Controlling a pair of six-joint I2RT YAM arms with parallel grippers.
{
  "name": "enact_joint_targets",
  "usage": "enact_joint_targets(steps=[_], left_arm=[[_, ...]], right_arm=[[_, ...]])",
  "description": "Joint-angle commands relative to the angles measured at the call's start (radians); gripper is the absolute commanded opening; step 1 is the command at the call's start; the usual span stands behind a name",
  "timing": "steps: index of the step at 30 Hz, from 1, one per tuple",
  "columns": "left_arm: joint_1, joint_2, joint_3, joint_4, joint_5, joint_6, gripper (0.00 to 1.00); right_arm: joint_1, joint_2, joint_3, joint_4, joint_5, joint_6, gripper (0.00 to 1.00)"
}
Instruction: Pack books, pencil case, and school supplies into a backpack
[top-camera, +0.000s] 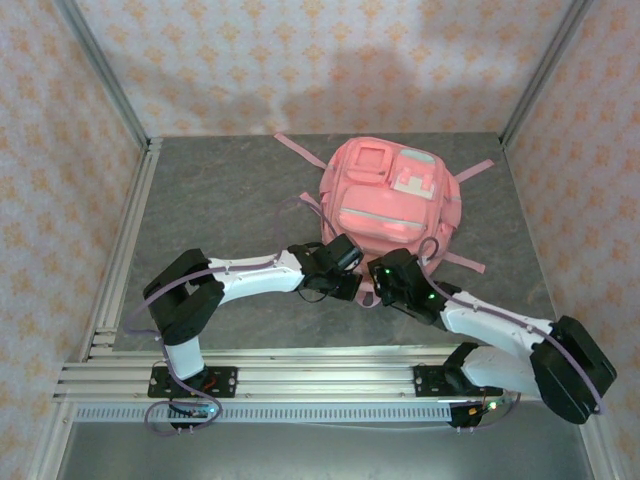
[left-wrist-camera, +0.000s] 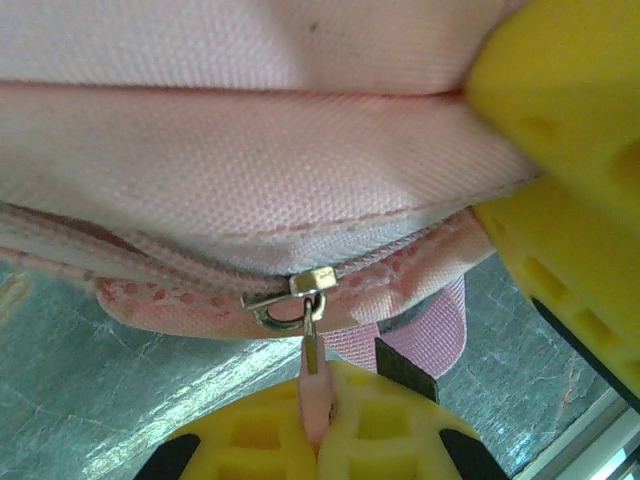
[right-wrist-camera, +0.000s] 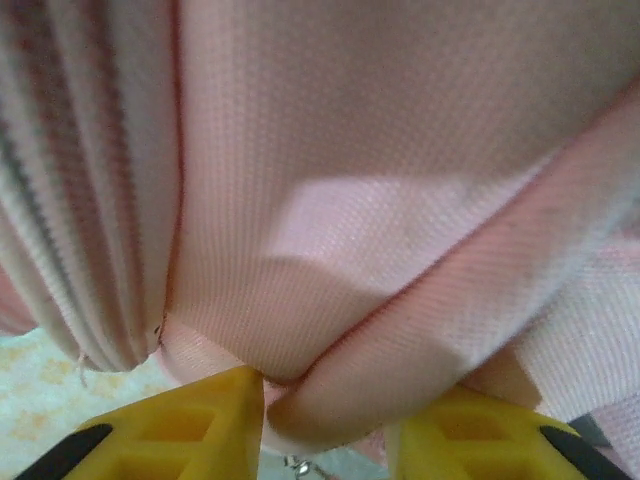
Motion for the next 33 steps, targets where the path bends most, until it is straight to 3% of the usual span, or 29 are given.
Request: enact_joint_targets(steps=[1, 4, 15, 24, 30, 33], left_arm=[[-0.021, -0.017, 0.040, -0.012, -0.020, -0.002, 0.00], [-0.016, -0.020, 0.038, -0.038, -0.056, 0.000, 0.00], [0.052, -0.057, -0.008, -0.079, -0.113, 0.012, 0.00], [0.113, -0.056, -0.033, -0.059, -0.099, 0.001, 0.00], [0.109, -0.024, -0.010, -0.021, -0.035, -0.013, 0.00], [0.090, 0.012, 0.032, -0.021, -0.014, -0.008, 0.00]], right_arm=[[0.006, 0.035, 0.015, -0.005, 0.072, -0.013, 0.10], [0.006, 0.024, -0.005, -0.006, 0.085, -0.029, 0.00], [0.006, -0.148, -0.071, -0.169, 0.152, -0.090, 0.00], [-0.015, -0.259, -0.063, -0.332, 0.185, -0.194, 0.00], [-0.132, -0.349, -0.067, -0.460, 0.156, -0.327, 0.00], [-0.251, -0.356, -0.067, -0.441, 0.040, -0.434, 0.00]])
